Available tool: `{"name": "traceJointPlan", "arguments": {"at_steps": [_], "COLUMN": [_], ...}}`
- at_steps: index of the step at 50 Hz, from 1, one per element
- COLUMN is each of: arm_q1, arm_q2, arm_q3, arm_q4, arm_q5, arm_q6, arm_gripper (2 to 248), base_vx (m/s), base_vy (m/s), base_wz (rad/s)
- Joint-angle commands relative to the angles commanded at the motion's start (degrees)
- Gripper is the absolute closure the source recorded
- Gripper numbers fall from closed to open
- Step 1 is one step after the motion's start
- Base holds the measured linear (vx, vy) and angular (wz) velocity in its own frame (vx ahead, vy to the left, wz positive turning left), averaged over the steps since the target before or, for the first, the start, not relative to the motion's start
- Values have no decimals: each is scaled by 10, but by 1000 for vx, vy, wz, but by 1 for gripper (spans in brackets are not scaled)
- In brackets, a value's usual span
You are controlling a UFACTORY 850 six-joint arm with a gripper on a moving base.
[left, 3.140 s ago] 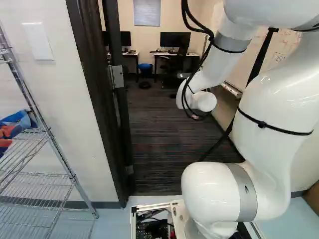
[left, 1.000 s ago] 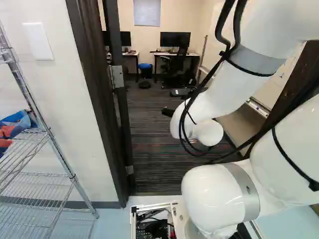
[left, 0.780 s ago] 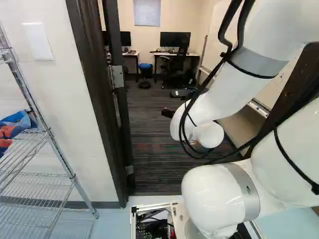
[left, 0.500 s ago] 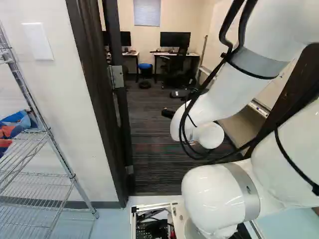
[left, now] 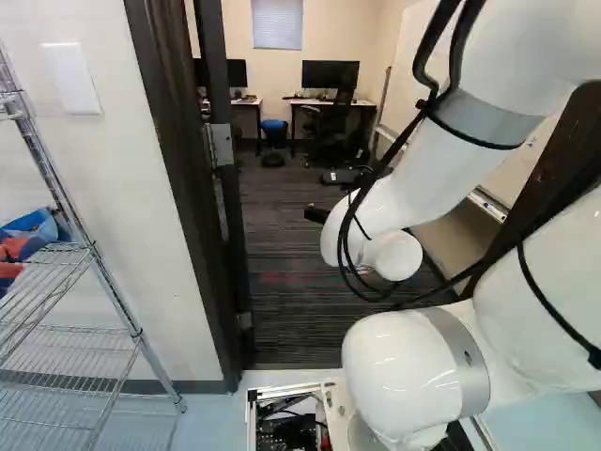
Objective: Open the door and move inside
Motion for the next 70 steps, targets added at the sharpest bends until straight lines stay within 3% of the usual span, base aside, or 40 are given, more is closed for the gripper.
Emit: {"name": "traceJointPlan", "arguments": {"at_steps": [54, 70], "arm_q1": [0, 0], "arm_q2": [0, 0], "arm_q3": [0, 0], "arm_q4": [0, 0], "arm_q5": [0, 0], "arm_q6": [0, 0], "arm_gripper": [3, 3], "base_vx": [61, 93], "base_vy": [-44, -54], "base_wz": [-178, -25]}}
